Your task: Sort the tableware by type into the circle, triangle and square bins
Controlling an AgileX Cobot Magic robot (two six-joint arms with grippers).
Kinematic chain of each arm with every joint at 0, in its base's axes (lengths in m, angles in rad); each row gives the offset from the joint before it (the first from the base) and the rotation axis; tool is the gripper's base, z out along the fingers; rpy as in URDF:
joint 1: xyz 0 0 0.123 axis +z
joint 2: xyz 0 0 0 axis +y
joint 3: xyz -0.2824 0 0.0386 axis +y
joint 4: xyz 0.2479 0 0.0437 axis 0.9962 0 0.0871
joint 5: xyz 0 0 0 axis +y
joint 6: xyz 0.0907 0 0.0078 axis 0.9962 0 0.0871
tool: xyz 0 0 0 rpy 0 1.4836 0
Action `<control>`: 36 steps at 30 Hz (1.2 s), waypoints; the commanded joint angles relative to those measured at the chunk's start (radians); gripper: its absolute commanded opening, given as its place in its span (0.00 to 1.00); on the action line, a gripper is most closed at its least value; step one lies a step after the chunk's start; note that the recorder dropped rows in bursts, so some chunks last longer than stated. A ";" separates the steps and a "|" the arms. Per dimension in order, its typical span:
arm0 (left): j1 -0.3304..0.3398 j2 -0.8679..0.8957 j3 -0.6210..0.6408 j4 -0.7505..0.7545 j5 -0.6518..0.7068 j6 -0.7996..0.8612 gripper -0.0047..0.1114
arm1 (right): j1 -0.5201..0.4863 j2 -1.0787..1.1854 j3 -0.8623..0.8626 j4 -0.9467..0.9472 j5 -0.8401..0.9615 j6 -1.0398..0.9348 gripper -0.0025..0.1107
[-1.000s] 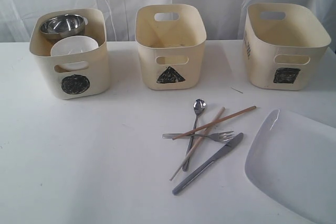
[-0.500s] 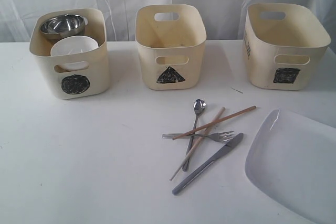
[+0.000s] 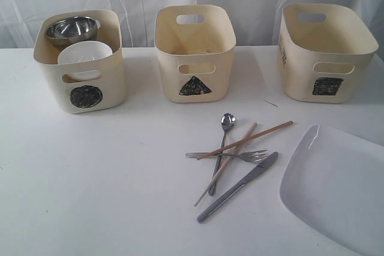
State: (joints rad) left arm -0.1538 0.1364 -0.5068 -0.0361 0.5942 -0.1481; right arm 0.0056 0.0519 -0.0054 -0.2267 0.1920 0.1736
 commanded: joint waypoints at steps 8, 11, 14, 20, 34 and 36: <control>0.002 -0.007 0.005 -0.012 -0.022 0.025 0.04 | -0.006 -0.006 0.005 -0.003 -0.006 0.005 0.02; 0.002 -0.005 0.029 -0.012 -0.162 0.025 0.04 | -0.006 -0.006 0.005 -0.003 -0.006 0.005 0.02; 0.002 -0.008 0.127 -0.012 -0.425 0.032 0.04 | -0.006 -0.006 0.005 -0.003 -0.006 0.005 0.02; 0.002 -0.008 0.363 0.000 -0.885 0.035 0.04 | -0.006 -0.006 0.005 -0.003 -0.006 0.005 0.02; 0.002 -0.131 0.507 0.053 -0.691 0.009 0.04 | -0.006 -0.006 0.005 -0.003 -0.006 0.005 0.02; 0.002 -0.136 0.507 0.053 -0.622 0.013 0.04 | -0.006 -0.006 0.005 -0.003 -0.006 0.005 0.02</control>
State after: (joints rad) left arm -0.1538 0.0137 -0.0050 0.0149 -0.1019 -0.1300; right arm 0.0056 0.0519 -0.0054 -0.2267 0.1920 0.1736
